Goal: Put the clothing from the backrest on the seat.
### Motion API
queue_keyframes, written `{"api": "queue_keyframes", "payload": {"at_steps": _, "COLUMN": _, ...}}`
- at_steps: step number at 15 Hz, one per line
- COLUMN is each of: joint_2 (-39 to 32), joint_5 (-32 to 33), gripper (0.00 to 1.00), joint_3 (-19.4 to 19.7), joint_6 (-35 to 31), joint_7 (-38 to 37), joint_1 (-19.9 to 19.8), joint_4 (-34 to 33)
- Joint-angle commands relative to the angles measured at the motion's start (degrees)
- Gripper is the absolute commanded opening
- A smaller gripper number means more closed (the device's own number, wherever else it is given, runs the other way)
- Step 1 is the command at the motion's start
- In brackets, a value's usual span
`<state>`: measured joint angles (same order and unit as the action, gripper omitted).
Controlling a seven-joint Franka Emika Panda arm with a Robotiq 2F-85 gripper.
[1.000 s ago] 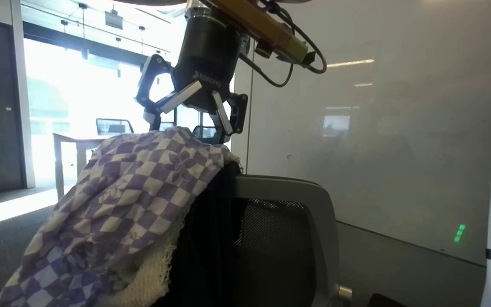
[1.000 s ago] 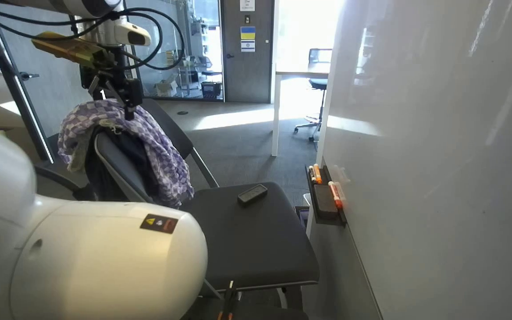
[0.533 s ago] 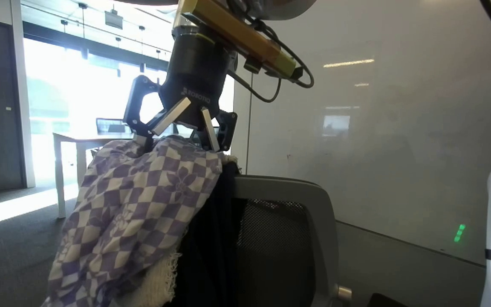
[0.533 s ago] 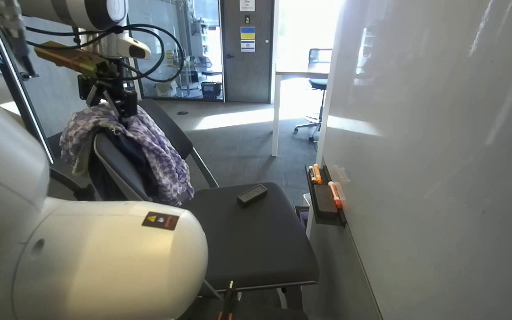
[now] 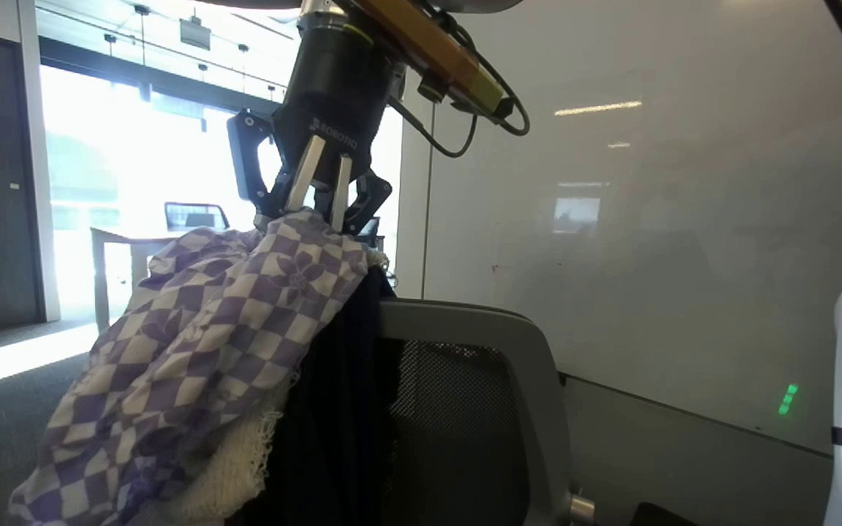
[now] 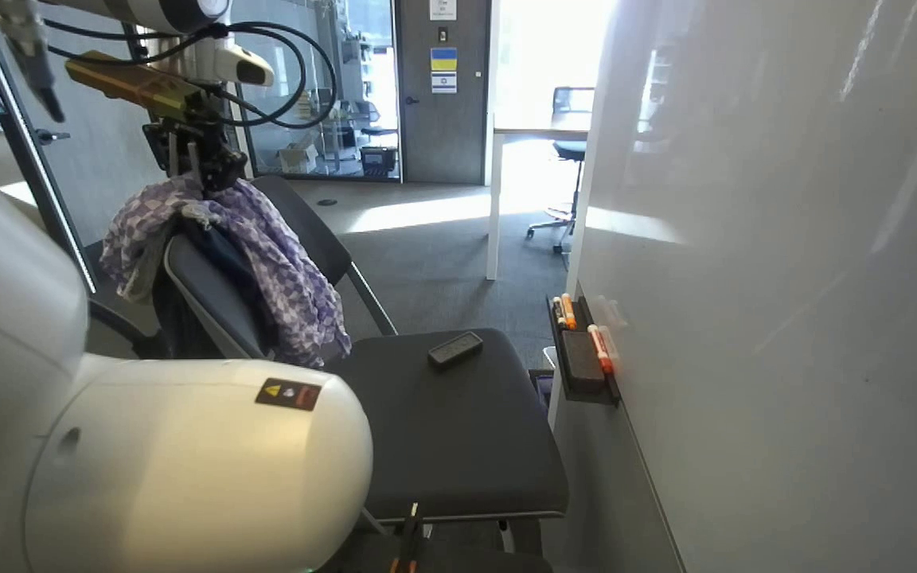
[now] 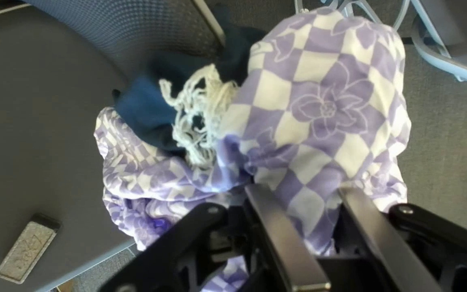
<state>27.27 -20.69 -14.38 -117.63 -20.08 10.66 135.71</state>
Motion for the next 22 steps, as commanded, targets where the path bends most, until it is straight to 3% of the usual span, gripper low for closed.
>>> {"api": "queue_keyframes", "payload": {"at_steps": 1, "joint_2": 1.4, "joint_5": -1.6, "gripper": 0.11, "joint_3": 0.5, "joint_6": 1.5, "joint_7": 1.0, "joint_1": 1.5, "joint_4": -1.7}}
{"api": "queue_keyframes", "payload": {"at_steps": 6, "joint_2": 5.5, "joint_5": 2.7, "gripper": 0.11, "joint_3": -0.9, "joint_6": 1.7, "joint_7": -0.2, "joint_1": 0.8, "joint_4": -4.3}}
{"api": "queue_keyframes", "payload": {"at_steps": 12, "joint_2": 8.5, "joint_5": 18.0, "gripper": 0.12, "joint_3": -3.1, "joint_6": 0.5, "joint_7": -1.1, "joint_1": -3.9, "joint_4": -11.2}}
{"api": "queue_keyframes", "payload": {"at_steps": 16, "joint_2": 8.9, "joint_5": 24.6, "gripper": 0.11, "joint_3": -1.8, "joint_6": -2.2, "joint_7": -2.6, "joint_1": -8.3, "joint_4": -14.6}}
{"api": "queue_keyframes", "payload": {"at_steps": 22, "joint_2": 12.4, "joint_5": 27.5, "gripper": 0.11, "joint_3": 0.6, "joint_6": -4.6, "joint_7": -5.9, "joint_1": -13.6, "joint_4": -18.6}}
